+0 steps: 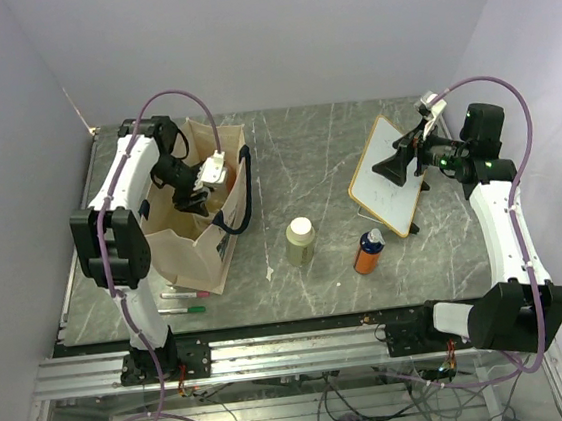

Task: Place the personal care products into the canvas bag
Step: Place the care product in the canvas bag.

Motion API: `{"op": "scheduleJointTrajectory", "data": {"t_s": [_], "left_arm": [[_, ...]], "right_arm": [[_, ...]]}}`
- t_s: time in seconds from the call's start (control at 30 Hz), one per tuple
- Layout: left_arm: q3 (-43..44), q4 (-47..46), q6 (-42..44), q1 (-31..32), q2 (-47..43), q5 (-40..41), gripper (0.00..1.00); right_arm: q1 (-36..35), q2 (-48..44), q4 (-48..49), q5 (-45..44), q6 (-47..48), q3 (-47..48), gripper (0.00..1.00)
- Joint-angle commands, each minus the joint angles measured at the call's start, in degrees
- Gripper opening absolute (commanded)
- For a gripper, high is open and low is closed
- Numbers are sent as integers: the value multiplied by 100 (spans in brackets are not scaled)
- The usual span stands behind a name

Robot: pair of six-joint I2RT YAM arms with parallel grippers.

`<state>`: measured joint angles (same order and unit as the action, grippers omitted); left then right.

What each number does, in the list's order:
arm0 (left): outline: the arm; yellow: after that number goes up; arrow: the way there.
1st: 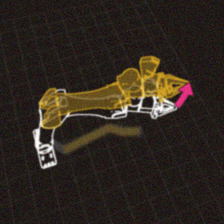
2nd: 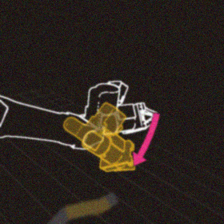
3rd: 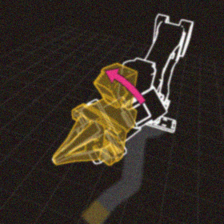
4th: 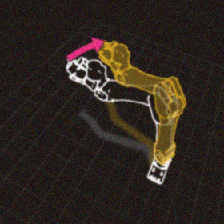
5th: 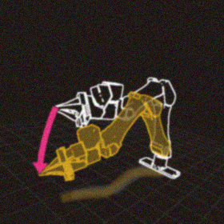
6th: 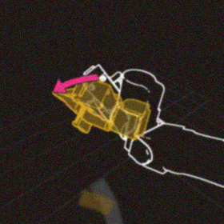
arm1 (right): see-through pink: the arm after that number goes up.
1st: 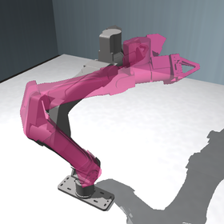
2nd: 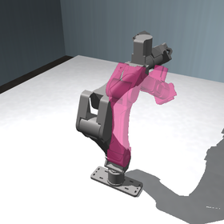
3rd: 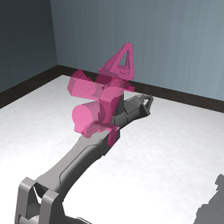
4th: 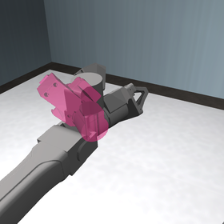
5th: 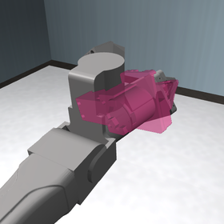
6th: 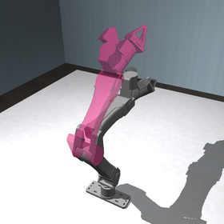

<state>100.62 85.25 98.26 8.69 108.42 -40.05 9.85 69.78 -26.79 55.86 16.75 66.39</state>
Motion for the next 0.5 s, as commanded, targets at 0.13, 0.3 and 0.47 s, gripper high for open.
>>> {"op": "scheduleJointTrajectory", "data": {"t_s": [0.13,0.3,0.47], "left_arm": [[404,-31,260,45,172,-300,10],[308,-324,-58,45,247,-301,12],[-82,-753,-254,52,127,-303,17]], "right_arm": [[43,-86,97,-22,-14,-8,100],[43,-85,103,-48,3,-21,100],[44,-47,87,-66,11,-13,100]]}}
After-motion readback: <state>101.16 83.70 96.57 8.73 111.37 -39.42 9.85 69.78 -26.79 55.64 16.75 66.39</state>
